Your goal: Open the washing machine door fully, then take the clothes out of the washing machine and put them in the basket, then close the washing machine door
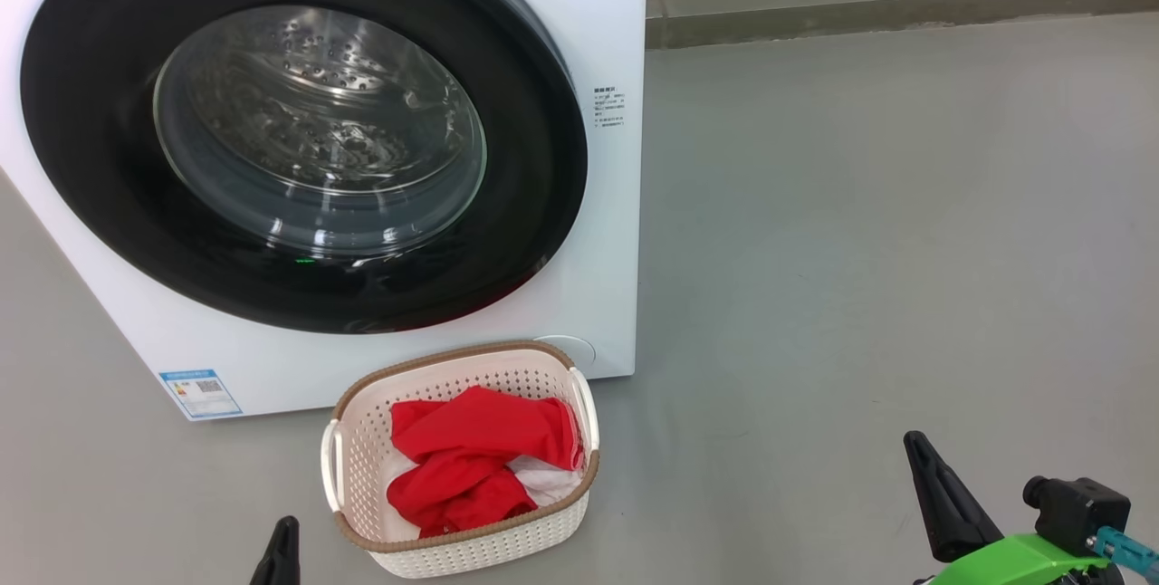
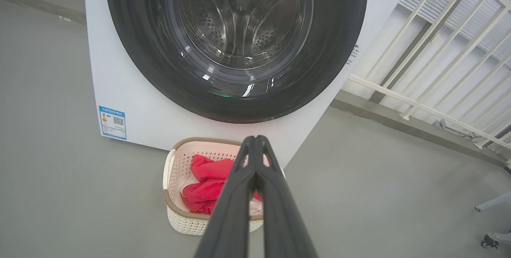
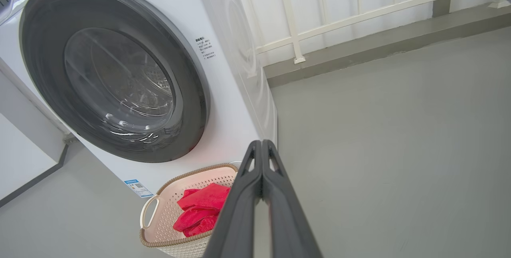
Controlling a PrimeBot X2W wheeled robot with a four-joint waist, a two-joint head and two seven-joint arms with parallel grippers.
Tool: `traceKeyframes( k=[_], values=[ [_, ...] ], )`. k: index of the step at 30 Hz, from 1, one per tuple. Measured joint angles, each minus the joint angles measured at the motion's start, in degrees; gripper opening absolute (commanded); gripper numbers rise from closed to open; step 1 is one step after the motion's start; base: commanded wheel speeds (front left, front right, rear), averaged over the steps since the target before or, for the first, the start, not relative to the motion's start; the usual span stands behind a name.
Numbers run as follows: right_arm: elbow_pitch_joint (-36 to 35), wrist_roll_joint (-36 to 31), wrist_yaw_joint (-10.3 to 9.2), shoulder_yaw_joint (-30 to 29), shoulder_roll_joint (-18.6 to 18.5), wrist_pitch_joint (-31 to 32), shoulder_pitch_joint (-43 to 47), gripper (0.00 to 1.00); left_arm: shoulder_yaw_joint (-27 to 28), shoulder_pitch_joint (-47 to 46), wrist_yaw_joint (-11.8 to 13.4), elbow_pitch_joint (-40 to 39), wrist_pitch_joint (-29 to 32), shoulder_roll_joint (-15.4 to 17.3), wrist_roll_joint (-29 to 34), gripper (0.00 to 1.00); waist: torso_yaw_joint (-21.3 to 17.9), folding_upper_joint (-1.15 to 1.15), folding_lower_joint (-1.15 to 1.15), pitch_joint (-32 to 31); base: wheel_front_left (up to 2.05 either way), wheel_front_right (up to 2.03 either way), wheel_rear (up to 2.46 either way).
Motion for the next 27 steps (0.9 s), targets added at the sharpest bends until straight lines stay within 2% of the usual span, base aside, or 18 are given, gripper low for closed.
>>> traceKeyframes(
  k=[27],
  values=[
    [-0.77,15.50,0.00,-2.40,1.15,4.63,-1.49,0.00,0.23,-2.19,0.00,-0.07,4.13,0.00,-17.03,0.00,1.08,0.00,0.00,1.19,0.00,0.00,0.00]
  ],
)
